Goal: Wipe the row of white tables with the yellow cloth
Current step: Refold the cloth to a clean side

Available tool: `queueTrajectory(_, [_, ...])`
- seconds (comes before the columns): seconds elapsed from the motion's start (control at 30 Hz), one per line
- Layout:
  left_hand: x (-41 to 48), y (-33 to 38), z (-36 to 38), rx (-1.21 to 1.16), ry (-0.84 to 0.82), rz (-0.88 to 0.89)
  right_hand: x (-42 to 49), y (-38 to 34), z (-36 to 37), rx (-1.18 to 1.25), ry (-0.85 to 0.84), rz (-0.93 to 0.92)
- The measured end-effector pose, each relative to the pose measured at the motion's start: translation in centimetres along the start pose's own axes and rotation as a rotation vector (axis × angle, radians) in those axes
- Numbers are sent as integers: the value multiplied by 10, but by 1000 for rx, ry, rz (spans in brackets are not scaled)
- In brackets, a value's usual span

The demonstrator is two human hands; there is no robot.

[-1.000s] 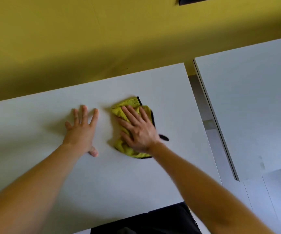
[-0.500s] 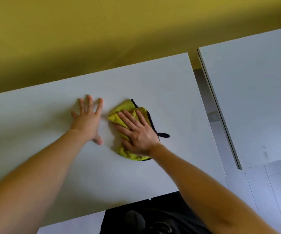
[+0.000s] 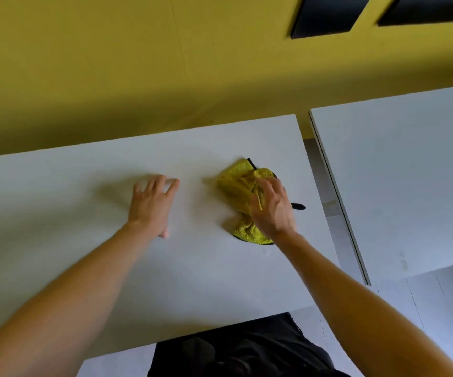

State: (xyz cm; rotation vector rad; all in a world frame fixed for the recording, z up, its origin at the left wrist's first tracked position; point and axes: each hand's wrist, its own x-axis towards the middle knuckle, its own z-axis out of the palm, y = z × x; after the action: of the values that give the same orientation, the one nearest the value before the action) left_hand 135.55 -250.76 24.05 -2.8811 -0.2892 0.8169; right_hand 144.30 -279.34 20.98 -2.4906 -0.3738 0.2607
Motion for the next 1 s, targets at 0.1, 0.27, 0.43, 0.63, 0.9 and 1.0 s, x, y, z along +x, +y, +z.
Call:
queueTrajectory(0.1, [-2,23,-5,-243,128,92,37,6,-14,-76,-22,49])
queueTrajectory(0.27, [33,82,-38,-857,96,-21,80,7,-13,-243,-267,78])
queueTrajectory(0.43, [56,101,-39,-975,44,-99,78,7,-22,-219,-175,-92])
queueTrajectory(0.63, [45,77,-40,-1071,115,-31,112,-11,-24,-328,-473,-348])
queueTrajectory(0.9, [28,65,-64,-1139,264,17,112,-32,-63,-239,-421,-250])
queueTrajectory(1.0, [21,56,-100,-1102,485,96,112,-46,-100,-175,-221,-399])
